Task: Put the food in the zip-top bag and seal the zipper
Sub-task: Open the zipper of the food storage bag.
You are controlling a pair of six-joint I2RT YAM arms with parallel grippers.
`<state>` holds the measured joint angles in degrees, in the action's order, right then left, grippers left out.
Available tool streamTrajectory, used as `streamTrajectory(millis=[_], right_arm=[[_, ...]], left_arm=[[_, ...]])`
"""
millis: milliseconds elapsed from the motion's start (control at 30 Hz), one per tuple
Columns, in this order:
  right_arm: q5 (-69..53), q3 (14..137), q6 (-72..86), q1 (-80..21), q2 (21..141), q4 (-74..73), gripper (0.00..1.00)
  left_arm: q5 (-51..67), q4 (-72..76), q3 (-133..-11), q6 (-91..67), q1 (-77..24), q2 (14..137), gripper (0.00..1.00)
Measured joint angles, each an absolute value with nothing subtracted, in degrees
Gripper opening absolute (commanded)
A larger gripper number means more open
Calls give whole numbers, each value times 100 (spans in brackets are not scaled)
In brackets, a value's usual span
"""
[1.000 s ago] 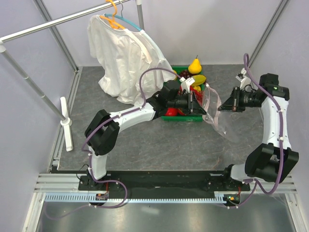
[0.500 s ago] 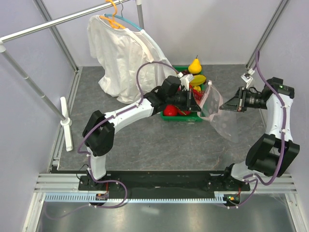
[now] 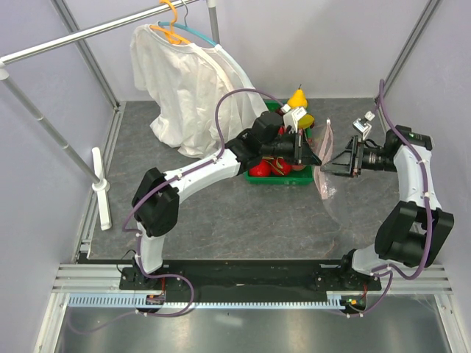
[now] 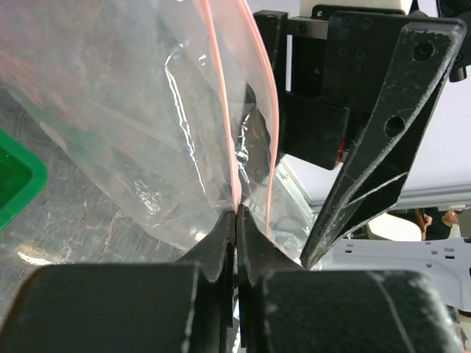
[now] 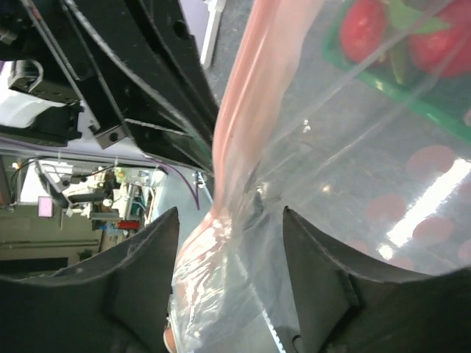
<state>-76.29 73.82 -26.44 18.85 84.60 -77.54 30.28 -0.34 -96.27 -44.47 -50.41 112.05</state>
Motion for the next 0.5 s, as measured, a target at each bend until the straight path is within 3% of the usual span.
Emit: streamTrajectory(millis=[367,500], right_arm=[[-5719,8818,-1466,2078,8374,-7384,85],[-5083,9769,-998,2080,8372,-7214,83]], left_arm=[[2777,-102,-9607,-4431,-5039,11205,2],[2270,-810,-9896,-4029,-5096,11218,2]])
